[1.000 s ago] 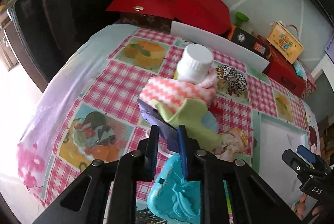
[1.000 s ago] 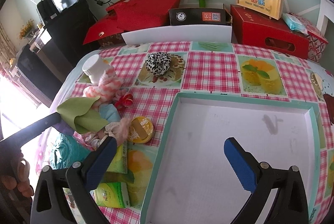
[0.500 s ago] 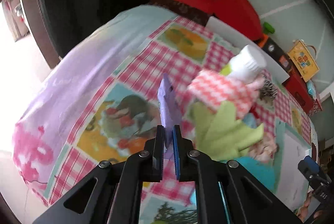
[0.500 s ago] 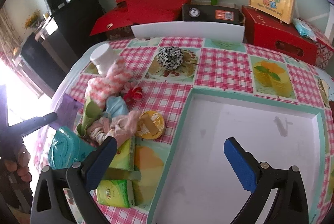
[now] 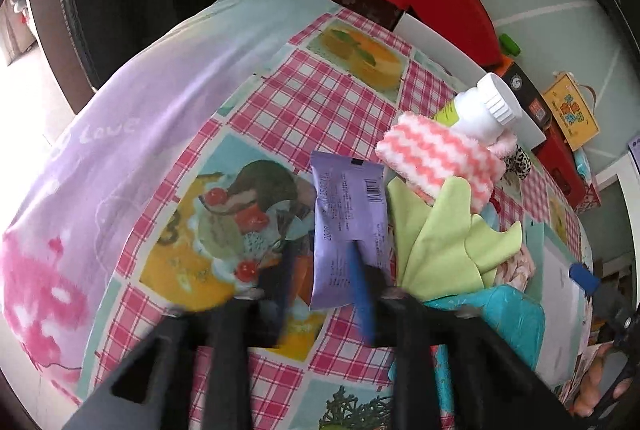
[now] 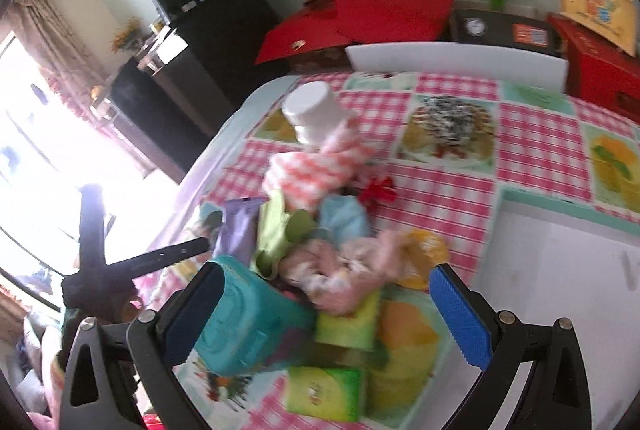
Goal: Organize soft objects
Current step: 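Lift the lavender packet with the left tool while the right tool grasps the light-green cloth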
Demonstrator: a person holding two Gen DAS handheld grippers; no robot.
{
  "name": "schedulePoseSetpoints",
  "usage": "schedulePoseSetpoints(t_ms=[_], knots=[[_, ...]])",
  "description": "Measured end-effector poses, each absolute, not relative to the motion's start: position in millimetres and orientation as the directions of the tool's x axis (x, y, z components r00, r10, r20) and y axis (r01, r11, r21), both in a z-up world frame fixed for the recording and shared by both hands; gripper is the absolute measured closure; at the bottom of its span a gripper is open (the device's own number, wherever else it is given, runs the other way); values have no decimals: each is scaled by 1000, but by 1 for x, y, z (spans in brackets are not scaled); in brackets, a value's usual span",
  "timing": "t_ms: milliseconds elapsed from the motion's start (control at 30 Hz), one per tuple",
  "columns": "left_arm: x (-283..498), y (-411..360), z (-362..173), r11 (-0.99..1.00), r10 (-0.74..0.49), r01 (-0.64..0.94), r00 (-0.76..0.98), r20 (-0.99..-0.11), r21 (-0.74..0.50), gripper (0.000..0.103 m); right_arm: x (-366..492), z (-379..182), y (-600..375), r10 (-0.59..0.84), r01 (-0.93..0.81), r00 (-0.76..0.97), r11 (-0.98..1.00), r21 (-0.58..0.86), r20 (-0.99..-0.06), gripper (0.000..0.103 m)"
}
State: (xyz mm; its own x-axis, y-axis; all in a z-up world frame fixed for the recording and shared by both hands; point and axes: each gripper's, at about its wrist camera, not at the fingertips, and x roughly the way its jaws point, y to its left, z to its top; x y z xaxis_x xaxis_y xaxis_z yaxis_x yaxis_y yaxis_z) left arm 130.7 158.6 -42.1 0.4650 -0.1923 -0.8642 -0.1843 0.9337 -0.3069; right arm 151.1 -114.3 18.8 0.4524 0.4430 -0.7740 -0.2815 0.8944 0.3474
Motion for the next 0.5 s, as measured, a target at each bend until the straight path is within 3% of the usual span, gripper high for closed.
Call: schedulePoseSetpoints(t_ms=[167, 400, 500], knots=[[139, 156, -46, 939, -198, -170, 441, -876, -298, 50, 179, 15, -87, 510, -314, 328, 852, 418, -795, 11], [158, 143, -55, 960, -182, -133, 377, -908, -248, 50, 207, -6, -55, 479, -305, 202, 859, 410, -854, 41], [164, 135, -59, 966, -182, -112, 353, -918, -235, 50, 214, -18, -51, 459, -290, 175, 869, 400, -871, 49]])
